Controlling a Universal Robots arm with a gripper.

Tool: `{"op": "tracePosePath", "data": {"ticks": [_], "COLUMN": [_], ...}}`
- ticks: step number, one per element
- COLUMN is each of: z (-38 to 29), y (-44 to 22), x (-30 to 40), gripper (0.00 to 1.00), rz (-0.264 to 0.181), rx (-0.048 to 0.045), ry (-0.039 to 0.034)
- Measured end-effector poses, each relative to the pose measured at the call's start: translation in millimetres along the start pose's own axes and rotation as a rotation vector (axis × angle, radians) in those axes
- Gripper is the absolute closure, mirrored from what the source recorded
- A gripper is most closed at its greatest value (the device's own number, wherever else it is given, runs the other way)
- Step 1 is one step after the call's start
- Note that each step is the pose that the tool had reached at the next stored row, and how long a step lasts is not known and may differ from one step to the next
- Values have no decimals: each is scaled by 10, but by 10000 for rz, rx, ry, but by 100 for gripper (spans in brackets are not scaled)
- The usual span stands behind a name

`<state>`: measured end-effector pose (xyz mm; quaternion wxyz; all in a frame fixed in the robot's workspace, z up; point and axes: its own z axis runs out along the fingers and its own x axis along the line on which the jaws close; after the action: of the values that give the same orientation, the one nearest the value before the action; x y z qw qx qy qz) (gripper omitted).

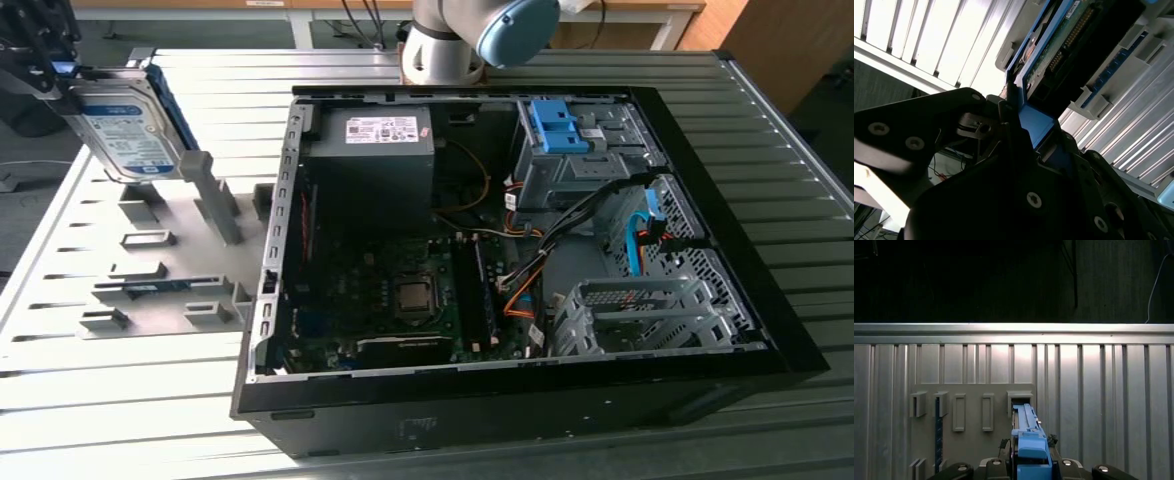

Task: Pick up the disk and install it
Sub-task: 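Pick up the disk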

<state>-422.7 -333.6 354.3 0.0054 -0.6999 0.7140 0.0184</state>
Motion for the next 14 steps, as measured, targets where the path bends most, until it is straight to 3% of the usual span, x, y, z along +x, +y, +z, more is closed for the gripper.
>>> {"op": "tracePosePath", "data": {"ticks": [14], "z": [-84], "y": [1], "x": [-3], "gripper": [64], "rz": [0], "rx": [0], "ry": [0]}}
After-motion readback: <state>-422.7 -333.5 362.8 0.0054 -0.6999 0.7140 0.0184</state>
